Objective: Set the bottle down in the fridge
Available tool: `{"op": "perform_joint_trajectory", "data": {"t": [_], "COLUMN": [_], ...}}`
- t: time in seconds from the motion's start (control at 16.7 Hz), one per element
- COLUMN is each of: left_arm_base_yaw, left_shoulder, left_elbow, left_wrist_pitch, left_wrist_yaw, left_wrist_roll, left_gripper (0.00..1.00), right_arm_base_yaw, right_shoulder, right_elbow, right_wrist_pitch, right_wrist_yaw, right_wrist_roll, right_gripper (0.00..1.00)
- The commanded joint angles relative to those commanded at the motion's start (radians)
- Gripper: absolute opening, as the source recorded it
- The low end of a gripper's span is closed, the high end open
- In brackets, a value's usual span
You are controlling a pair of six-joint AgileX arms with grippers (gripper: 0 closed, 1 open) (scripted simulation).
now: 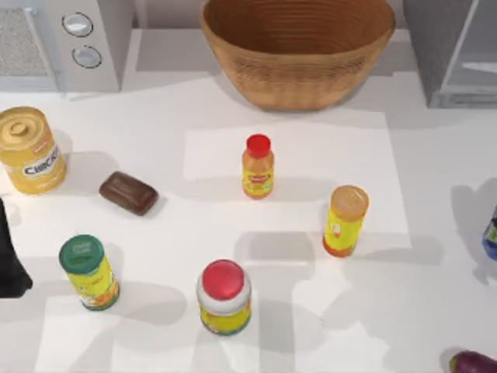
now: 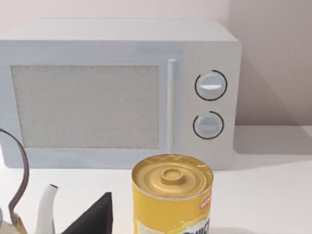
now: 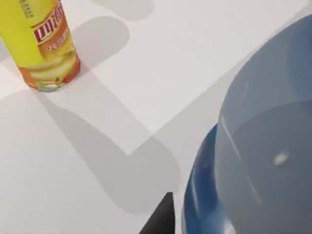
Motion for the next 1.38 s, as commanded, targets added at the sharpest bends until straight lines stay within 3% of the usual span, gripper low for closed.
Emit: {"op": "perform_joint_trajectory", "data": {"t": [0.18,0.48,0.66,0.9,1.38], "left_arm_base_yaw": [0.000,0.000,0.000,0.000,0.000], "left_shoulder": [0.000,0.000,0.000,0.000,0.000], "left_elbow": [0.000,0.000,0.000,0.000,0.000], "left_wrist_pitch": [0.000,0.000,0.000,0.000,0.000], "left_wrist_yaw": [0.000,0.000,0.000,0.000,0.000], "left_wrist_roll": [0.000,0.000,0.000,0.000,0.000], "left_gripper": [1.00,1.00,1.00,1.00,1.00], "right_arm_base_yaw": [-0.076,-0.077,-0.060,-0.016,0.126], "right_shoulder": [-0.026,-0.024,-0.089,-0.320,-0.983], "right_elbow": [0.024,0.021,0.008,-0.042,-0.308], "right_wrist_pitch": [-0.080,-0.083,-0.054,0.026,0.158], "right_wrist_yaw": [-0.033,-0.031,0.023,0.196,0.640], "right_wrist_roll": [-0.064,-0.064,-0.016,0.129,0.517], "right_gripper": [0.01,0.01,0.01,0.01,0.01]}}
